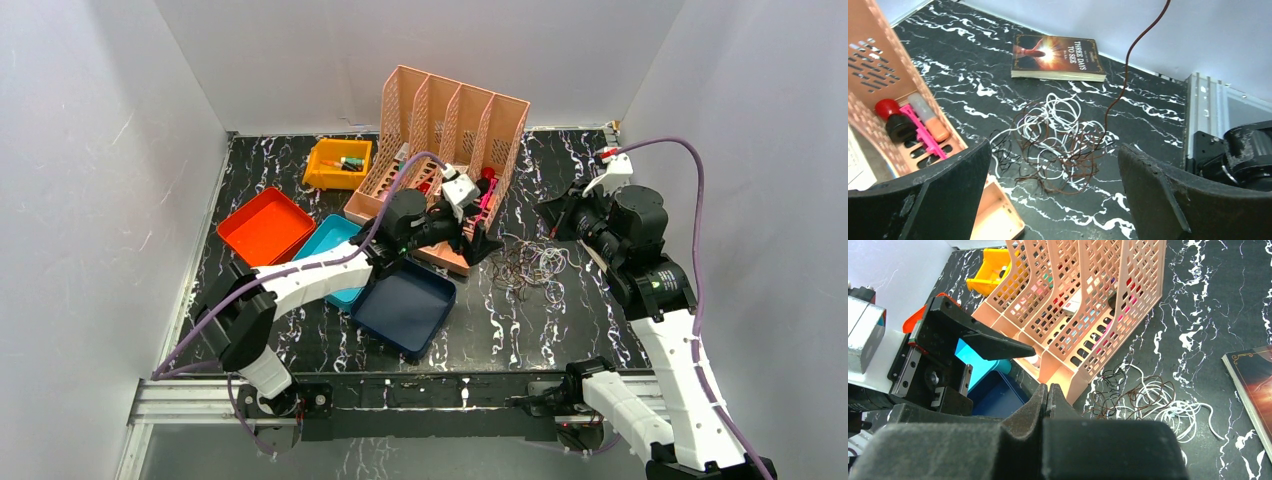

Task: Untangle the cables

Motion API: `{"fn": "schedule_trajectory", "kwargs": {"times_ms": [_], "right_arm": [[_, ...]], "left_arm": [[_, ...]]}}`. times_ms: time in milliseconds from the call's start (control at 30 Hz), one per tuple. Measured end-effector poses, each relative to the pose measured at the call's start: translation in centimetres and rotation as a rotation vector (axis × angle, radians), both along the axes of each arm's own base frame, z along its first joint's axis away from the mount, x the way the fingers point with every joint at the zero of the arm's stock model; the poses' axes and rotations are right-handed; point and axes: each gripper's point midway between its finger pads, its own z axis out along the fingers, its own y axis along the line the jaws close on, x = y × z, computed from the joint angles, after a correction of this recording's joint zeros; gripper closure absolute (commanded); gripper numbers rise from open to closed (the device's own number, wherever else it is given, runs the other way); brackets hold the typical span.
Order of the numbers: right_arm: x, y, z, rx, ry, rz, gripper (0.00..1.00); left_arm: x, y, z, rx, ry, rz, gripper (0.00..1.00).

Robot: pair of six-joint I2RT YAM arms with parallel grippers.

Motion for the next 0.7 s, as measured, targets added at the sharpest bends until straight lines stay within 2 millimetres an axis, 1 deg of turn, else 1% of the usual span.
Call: {"fn": "schedule_trajectory", "kwargs": {"times_ms": [33,167,333,433,567,700], "right_arm": [[0.0,0.0,0.0,0.001,0.000,0.000,1.00],[0.0,0.0,0.0,0.004,0.001,-0.001,1.00],[0.0,0.1,0.1,0.011,0.001,-0.002,1.00],[0.0,0.1,0.6,0.030,-0.009,-0.006,1.00],[0.1,0.2,1.1,0.057,-0.017,-0.013,1.00],[0.3,0.3,0.9,0.067,-0.007,-0.016,1.00]], "left_arm": [[-0.1,-0.2,0.1,-0.003,0.004,-0.010,0.02],[-0.6,-1.0,0.3,-0.022,0.056,-0.045,0.02],[-1.6,-1.3,0.3,-0.034,0.116,-0.087,0.02],[-2.0,-1.4,0.3,-0.029,0.136,-0.106,0.01],[-2.1,-1.5,0.8,-0.038,0.146,-0.113,0.02],[-2.4,-2.0,1.8,-0.053,0.149,-0.128,0.02]]}}
